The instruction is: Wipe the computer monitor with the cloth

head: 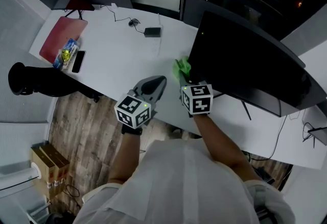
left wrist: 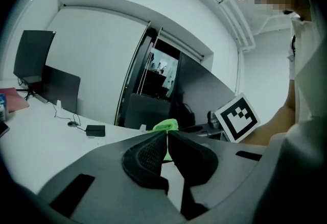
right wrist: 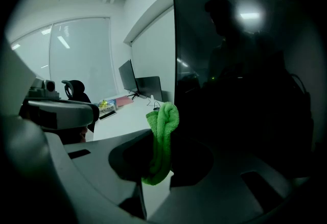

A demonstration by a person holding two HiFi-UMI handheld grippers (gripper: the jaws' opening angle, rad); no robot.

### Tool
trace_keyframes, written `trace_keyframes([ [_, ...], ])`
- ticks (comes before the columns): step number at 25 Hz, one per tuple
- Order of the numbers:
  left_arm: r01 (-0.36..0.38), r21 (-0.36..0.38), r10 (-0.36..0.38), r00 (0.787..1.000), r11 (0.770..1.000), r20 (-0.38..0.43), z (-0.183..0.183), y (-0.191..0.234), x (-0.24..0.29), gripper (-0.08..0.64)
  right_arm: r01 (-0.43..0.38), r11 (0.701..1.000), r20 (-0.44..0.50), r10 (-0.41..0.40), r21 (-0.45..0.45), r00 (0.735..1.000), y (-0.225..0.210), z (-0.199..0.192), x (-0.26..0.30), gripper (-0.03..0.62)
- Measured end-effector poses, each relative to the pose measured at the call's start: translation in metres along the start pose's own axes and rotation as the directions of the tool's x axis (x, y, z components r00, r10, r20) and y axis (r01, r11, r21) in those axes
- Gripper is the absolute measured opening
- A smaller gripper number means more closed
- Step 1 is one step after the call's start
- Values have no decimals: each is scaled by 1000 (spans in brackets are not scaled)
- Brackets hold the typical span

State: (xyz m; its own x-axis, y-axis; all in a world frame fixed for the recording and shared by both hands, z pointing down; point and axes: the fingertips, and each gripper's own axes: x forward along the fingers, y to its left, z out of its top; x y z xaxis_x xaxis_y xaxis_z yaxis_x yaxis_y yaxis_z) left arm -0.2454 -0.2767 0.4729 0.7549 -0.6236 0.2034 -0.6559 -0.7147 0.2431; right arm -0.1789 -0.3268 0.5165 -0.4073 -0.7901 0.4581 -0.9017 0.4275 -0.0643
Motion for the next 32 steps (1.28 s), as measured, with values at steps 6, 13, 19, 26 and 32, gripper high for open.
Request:
trace_keyframes([
  [6, -5, -2, 4, 1000, 1000, -6, -3, 0, -6, 21, 0, 1000, -50, -1, -18, 999, 1, -19, 7, 71],
  [13, -8, -2, 8, 1000, 1000, -9, -5, -2, -10, 21, -19, 999, -119, 15, -35, 993, 3, -48, 14, 71],
  [19, -10, 4, 10, 1000, 1000, -14, -6, -6, -14, 21, -38, 996, -175, 24, -77, 984, 5, -69, 19, 71],
  [26, -14, 9, 14, 1000, 1000, -18, -10, -10, -20, 21, -99, 987, -254, 65, -123, 965, 16, -95, 8, 71],
  [32, 4, 21, -4, 1000, 1000, -10, -8, -19, -18, 21, -133, 980, -219, 99, -145, 971, 17, -100, -34, 71],
])
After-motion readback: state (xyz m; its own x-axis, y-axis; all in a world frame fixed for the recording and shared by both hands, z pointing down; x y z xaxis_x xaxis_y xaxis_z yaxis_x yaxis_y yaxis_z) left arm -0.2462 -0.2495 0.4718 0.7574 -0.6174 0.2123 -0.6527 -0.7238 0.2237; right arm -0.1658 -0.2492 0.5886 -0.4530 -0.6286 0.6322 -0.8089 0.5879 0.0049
